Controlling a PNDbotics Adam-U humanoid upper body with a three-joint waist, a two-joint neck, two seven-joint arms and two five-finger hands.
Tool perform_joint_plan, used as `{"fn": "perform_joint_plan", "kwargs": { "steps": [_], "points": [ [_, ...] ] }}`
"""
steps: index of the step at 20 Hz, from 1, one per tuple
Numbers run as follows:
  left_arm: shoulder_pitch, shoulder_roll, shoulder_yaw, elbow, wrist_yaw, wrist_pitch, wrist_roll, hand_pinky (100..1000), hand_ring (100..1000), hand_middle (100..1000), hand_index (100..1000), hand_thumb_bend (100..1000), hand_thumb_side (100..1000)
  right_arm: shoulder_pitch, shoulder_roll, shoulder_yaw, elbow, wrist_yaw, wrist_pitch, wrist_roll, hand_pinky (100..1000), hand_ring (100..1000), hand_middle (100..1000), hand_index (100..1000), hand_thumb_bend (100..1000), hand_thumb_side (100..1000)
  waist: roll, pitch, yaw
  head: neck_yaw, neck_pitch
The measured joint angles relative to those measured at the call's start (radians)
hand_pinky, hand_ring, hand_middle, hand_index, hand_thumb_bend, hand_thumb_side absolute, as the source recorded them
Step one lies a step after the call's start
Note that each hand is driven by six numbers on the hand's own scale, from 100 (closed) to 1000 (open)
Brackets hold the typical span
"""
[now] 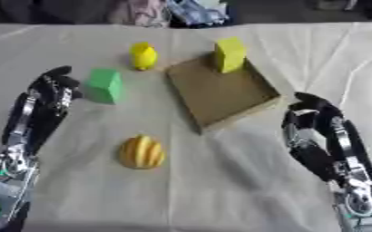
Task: Pick up objects on the table and place them in the box.
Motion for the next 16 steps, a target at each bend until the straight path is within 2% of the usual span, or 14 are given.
{"fn": "perform_joint_plan", "kwargs": {
  "steps": [12,13,14,16],
  "points": [
    [-0.001,0.004,0.002,-0.004,-0.003,-0.003,-0.003,722,617,634,855,100,671,0.0,0.0,0.0,0.0,0.0,0.0,0.0,600,576,659,837,100,411,0.0,0.0,-0.002,0.0,0.0],
    [-0.001,0.011,0.004,-0.006,-0.005,-0.004,-0.004,727,623,644,861,100,720,0.0,0.0,0.0,0.0,0.0,0.0,0.0,600,576,658,837,100,411,0.0,0.0,-0.003,0.0,0.0],
    [-0.004,0.024,0.007,-0.01,-0.009,-0.005,-0.006,730,628,652,866,100,635,0.0,0.0,0.0,0.0,0.0,0.0,0.0,600,576,658,837,100,411,0.0,0.0,-0.004,0.0,0.0],
    [-0.012,0.065,0.017,-0.022,-0.022,-0.007,-0.015,735,637,666,871,100,609,0.0,0.0,0.0,0.0,0.0,0.0,0.0,600,576,659,837,100,410,0.0,-0.004,-0.005,0.0,0.0]
  ]
}}
